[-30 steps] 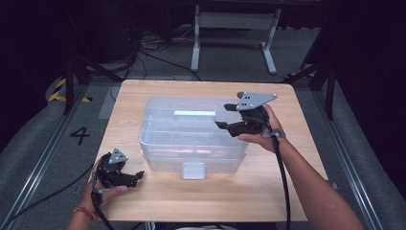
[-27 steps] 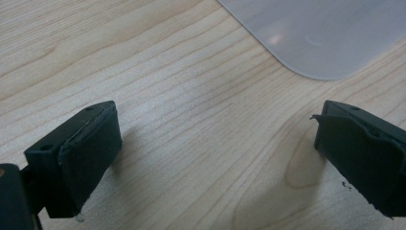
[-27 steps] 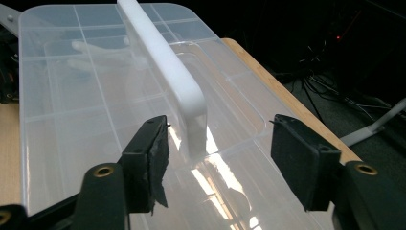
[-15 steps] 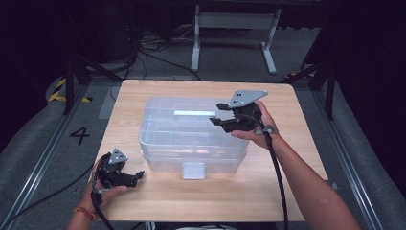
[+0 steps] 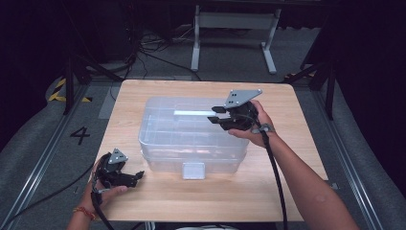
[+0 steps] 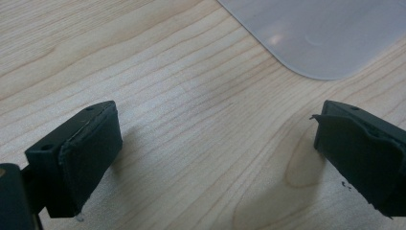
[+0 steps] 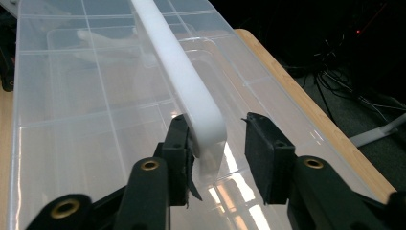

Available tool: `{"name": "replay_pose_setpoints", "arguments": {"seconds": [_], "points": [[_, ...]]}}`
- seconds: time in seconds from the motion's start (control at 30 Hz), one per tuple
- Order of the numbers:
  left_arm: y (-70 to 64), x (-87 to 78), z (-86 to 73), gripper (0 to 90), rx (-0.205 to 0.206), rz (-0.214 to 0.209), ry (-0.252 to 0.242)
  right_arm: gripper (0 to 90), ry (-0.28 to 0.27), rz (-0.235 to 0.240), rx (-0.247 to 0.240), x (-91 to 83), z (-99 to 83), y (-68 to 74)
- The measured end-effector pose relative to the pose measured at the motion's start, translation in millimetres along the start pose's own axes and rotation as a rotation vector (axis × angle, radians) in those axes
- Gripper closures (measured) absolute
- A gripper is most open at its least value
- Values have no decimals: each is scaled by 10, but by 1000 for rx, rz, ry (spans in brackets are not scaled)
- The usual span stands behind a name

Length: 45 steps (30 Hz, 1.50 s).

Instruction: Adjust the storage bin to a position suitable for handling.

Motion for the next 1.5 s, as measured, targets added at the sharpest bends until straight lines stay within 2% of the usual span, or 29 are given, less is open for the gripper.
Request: {"name": "replay_pose_setpoints", "arguments": {"seconds": [0.17,0.43,0.53,0.6,0.83,0.93,1.03,1.07,1.1,1.17,1.3,1.5], "points": [[0,0,0,28,0,0,0,760,8,17,-27,9,19,31],[-2,-5,-3,39,3,-5,-8,761,8,17,-26,13,33,22],[7,-27,-6,139,6,-3,-23,761,8,17,-20,9,46,9],[1,-36,-3,164,-8,-1,-25,760,6,17,-16,8,51,1],[-9,-81,23,254,-1,-8,-20,755,17,13,4,-2,106,-46],[-1,-166,76,275,18,16,-56,750,25,9,6,-5,129,-57],[33,-324,151,303,-13,20,-141,747,28,3,7,-6,146,-68],[43,-358,165,310,-15,28,-148,746,29,1,8,-6,153,-77],[47,-398,185,313,-38,26,-170,744,30,1,7,-7,157,-81],[53,-450,217,321,-26,51,-173,741,33,-2,7,-8,168,-90],[7,-526,280,341,-14,56,-199,735,39,-10,5,-10,192,-107],[-67,-640,394,403,13,29,-250,728,44,-20,5,-12,224,-134]]}}
Point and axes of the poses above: each handheld gripper's, and its own axes: x roughly forward along the jaws, z roughly out of its top, y roughly to its left, the point moved 3 cm from there along x, roughly forward along the jaws, and after that the axes turned 4 degrees about z, right-handed, at the moved point
